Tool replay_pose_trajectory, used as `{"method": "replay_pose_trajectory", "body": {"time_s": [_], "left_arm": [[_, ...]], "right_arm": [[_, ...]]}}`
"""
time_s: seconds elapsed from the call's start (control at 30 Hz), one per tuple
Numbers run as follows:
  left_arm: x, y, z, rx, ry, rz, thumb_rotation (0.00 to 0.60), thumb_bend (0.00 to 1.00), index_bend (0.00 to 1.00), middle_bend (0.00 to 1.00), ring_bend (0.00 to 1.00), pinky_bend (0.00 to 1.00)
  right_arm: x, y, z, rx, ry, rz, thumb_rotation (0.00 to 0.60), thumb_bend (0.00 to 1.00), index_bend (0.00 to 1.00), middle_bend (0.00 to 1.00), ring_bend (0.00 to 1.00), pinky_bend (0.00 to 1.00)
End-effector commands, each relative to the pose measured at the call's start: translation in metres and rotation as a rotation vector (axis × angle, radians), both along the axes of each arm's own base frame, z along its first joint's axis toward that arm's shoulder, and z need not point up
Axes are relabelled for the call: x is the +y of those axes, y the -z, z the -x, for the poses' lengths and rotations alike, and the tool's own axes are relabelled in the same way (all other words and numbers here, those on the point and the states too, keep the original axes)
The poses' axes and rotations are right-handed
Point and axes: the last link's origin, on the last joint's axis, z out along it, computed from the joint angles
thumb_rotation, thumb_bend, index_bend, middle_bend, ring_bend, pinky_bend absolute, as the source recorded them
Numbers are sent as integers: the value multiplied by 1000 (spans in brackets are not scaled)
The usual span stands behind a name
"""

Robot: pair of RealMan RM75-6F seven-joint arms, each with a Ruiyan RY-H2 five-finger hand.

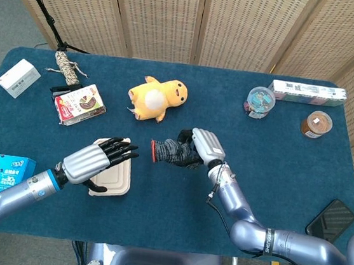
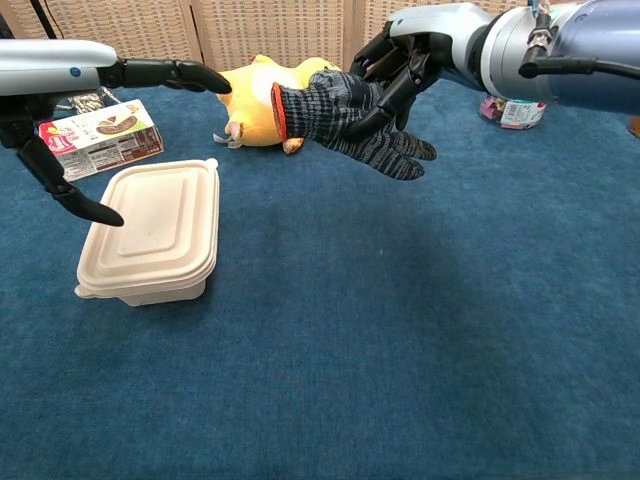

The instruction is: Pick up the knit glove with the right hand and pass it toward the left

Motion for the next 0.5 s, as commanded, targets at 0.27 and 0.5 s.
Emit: {"method": "replay_pose_trajectory", "body": {"time_s": [0.27,0.5], "left_arm": [[2,18,-13,43,22,-27,600,0,0,0,0,0],[5,21,-18,11,4,-28,600,0,0,0,0,0]], "right_arm": [[0,-8,0,-77,63,-39,600,284,568,539,455,509],[3,-12,2,-101,78,-63,600,294,568,539,455,508]]}}
